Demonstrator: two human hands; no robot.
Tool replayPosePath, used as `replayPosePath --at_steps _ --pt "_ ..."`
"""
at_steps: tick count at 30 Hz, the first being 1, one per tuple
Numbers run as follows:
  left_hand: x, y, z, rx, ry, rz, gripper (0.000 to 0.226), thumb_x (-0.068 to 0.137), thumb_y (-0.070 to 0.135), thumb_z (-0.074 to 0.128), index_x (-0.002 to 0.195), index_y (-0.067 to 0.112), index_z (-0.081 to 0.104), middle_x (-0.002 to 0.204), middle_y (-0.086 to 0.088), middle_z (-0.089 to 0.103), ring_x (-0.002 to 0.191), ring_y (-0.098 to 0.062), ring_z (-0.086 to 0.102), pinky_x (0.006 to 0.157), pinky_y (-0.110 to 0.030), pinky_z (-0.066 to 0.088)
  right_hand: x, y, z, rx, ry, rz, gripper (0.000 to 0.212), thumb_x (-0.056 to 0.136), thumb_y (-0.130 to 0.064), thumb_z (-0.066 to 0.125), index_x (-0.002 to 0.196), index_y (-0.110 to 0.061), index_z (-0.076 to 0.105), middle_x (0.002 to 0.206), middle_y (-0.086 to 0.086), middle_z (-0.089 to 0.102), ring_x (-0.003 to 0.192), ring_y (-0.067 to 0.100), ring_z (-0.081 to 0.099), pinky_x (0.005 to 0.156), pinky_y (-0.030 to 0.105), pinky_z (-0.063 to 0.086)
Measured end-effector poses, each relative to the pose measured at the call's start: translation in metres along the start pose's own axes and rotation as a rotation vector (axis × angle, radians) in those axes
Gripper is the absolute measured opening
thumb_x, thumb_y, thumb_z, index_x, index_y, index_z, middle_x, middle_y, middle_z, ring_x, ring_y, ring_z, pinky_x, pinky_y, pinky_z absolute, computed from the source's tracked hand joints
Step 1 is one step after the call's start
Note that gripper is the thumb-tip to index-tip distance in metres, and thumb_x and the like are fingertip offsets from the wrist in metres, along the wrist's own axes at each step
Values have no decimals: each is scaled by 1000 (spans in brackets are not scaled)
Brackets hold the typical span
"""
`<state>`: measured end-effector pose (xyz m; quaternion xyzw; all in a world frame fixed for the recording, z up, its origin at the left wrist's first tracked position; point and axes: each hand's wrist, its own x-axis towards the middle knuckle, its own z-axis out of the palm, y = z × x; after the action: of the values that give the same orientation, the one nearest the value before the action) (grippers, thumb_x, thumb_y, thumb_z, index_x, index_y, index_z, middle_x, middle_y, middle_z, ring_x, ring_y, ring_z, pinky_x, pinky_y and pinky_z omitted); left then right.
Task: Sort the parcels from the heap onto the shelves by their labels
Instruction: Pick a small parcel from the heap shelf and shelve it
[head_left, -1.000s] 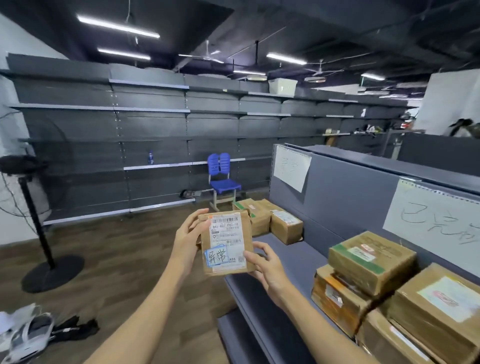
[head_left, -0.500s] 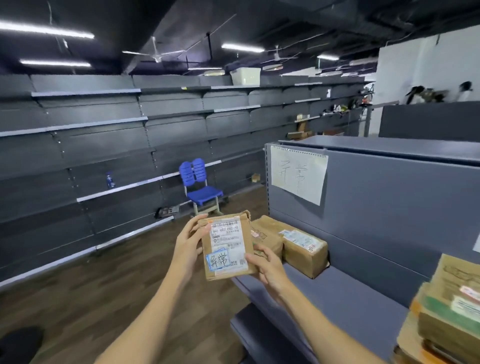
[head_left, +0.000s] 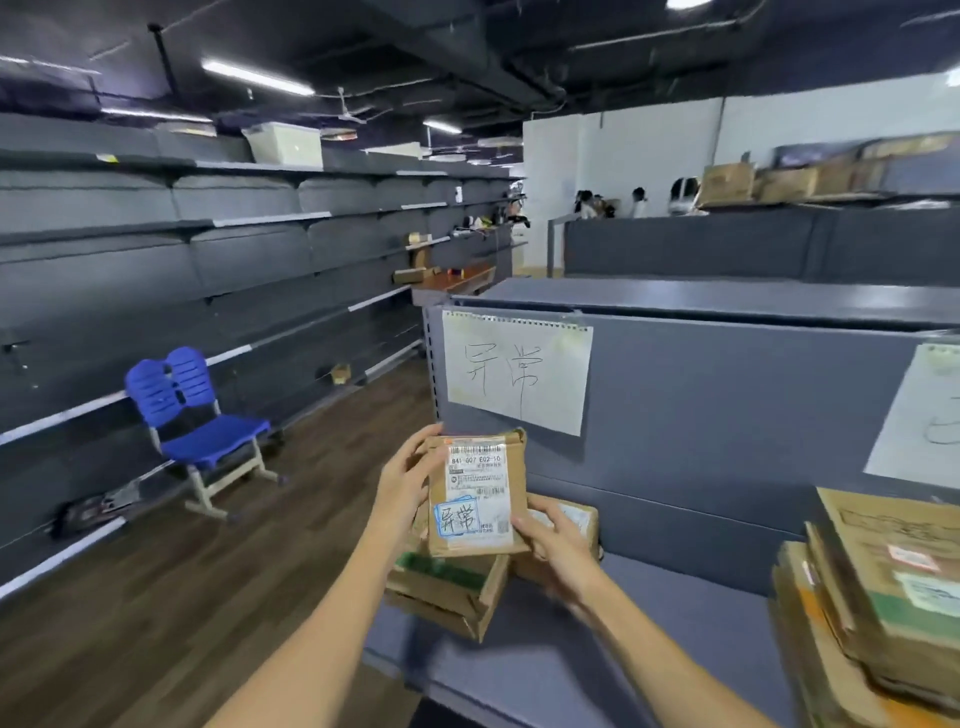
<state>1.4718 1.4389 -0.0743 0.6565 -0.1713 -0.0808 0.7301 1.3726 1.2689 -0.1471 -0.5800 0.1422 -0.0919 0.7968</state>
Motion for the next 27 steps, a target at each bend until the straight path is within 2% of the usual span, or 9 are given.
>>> replayPosePath --at_steps 2,5,8,11,15,17,20,24,27 --pt "17 -5 7 -22 -60 -12 26 98 13 60 118 27 67 117 -11 72 99 -22 71 79 -33 57 0 -3 -3 -29 101 -26 28 89 -21 74 116 -20 67 110 7 76 98 22 73 77 35 59" --pt "38 -12 13 -58 -176 -55 30 99 15 59 128 20 61 120 -14 70 93 -17 71 72 -27 56 -3 -8 -4 -88 244 -78 45 69 -43 80 110 -26 72 119 8 71 105 21 71 89 36 57" --pt "47 -14 22 -85 -267 -82 34 100 17 59 134 19 58 122 -12 69 103 -20 69 74 -23 53 -7 -5 -4 -89 294 -101 63 59 -51 80 114 -22 68 114 5 75 111 26 69 100 45 54" --pt "53 -13 26 -102 -307 -93 35 100 17 58 135 18 56 123 -13 68 104 -23 67 74 -24 53 -12 -8 -2 -102 304 -126 60 65 -47 79 116 -19 66 112 3 76 111 24 69 102 43 51" --pt "59 -12 24 -66 -318 -84 28 100 24 58 128 29 60 122 -9 70 102 -22 70 74 -31 55 -11 -14 1 -108 333 -135 56 71 -40 77 119 -14 64 115 9 75 107 23 70 97 39 52" --pt "59 -9 25 -83 -311 -71 28 101 24 57 129 28 60 121 -8 70 100 -21 70 69 -29 55 -9 -18 1 -103 332 -137 46 82 -31 77 121 -11 62 118 14 73 110 29 69 99 41 53" --pt "59 -4 26 -87 -314 -48 29 101 24 56 130 26 59 121 -8 70 98 -22 69 61 -22 51 -9 -24 1 -85 308 -138 29 96 -13 65 123 -7 58 118 19 72 106 31 71 100 46 54" --pt "62 -3 29 -92 -323 -46 32 101 20 57 133 20 59 121 -7 69 102 -22 69 78 -30 56 -13 -28 1 -89 293 -137 26 98 -12 62 123 -8 56 112 15 75 97 25 73 88 37 59" --pt "64 -8 31 -85 -327 -45 30 100 21 58 130 23 61 116 -5 71 100 -24 71 72 -31 57 -15 -28 -3 -93 292 -120 27 99 -14 62 124 -9 55 111 14 76 97 24 74 86 35 60"
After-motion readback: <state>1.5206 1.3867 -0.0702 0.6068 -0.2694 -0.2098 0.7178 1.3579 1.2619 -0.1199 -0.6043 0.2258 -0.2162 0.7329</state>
